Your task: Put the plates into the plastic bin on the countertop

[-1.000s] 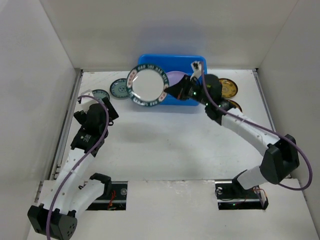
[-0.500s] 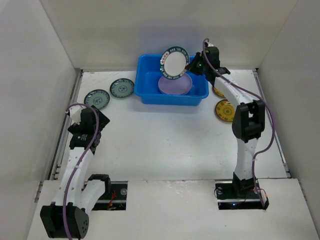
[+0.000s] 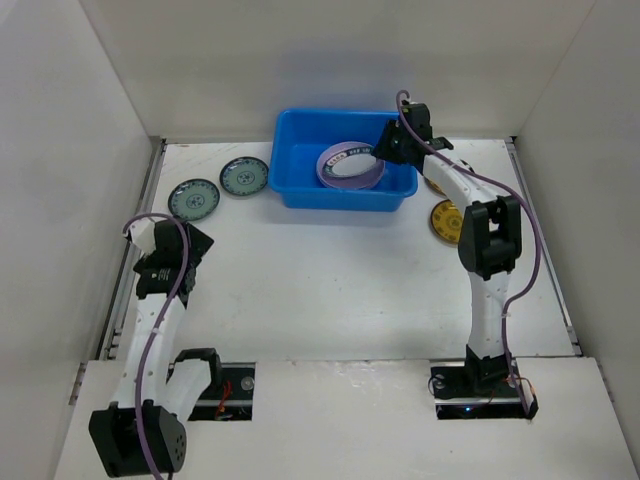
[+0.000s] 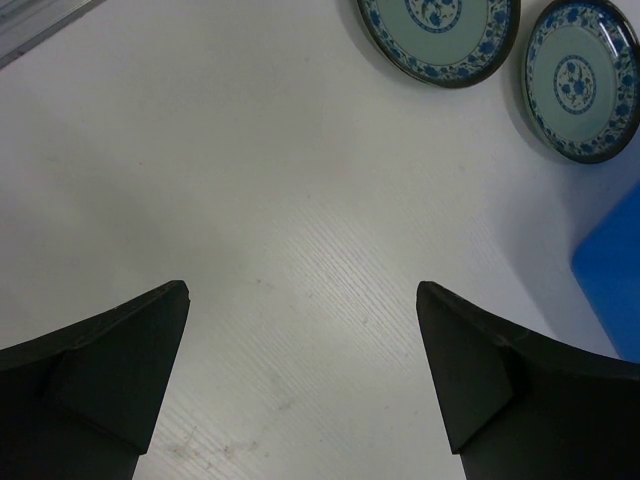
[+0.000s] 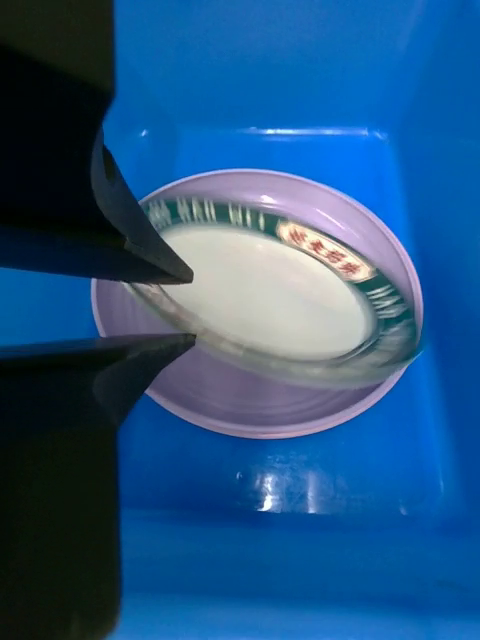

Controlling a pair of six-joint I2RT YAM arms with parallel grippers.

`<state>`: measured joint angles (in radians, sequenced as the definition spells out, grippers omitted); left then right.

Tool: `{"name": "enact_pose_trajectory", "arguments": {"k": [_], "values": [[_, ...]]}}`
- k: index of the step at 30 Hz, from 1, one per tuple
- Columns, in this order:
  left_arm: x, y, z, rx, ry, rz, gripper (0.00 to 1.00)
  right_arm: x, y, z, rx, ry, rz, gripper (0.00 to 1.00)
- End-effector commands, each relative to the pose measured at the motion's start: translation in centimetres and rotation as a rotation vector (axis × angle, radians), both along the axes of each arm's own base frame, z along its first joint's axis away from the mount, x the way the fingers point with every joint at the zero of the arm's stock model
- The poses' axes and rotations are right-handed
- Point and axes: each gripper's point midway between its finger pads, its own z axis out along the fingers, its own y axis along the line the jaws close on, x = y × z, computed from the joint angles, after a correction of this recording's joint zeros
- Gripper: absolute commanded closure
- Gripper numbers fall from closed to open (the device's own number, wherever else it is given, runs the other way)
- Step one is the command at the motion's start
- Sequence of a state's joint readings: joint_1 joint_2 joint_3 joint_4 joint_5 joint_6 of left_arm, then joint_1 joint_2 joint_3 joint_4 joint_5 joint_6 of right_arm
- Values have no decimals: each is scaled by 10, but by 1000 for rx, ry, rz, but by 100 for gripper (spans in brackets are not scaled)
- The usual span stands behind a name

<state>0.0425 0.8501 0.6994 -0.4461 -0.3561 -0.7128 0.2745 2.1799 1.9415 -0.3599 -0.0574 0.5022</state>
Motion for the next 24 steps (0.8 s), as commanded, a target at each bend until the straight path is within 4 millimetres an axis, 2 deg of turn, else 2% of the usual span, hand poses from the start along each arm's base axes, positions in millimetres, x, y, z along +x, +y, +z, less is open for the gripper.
{"name": "enact_pose_trajectory", "arguments": {"k": [1,3,6,8,10,13,16,19,24], "values": [[7,-3,-7,-74,-11,26,0,7,-2,35,-21,-92,-1,63],[13,-2,-9,-101,-23,38,0,6,-4,34,-34,-93,-4,56],[26,0,-9,-145,-53,65,0,3,-10,44,-55,-111,-16,43],[37,0,-8,-180,-78,77,0,-2,-11,59,-72,-139,-16,37],[49,1,-8,-210,-109,95,0,-13,-11,81,-82,-180,-14,28],[68,0,-10,-278,-157,113,0,-43,-7,122,-63,-252,4,24],[87,2,-20,-351,-200,137,3,-79,2,146,-39,-308,33,23],[101,10,-37,-411,-217,178,8,-116,10,154,-5,-340,64,22],[117,28,-53,-438,-235,229,21,-163,14,150,24,-350,99,22]]}}
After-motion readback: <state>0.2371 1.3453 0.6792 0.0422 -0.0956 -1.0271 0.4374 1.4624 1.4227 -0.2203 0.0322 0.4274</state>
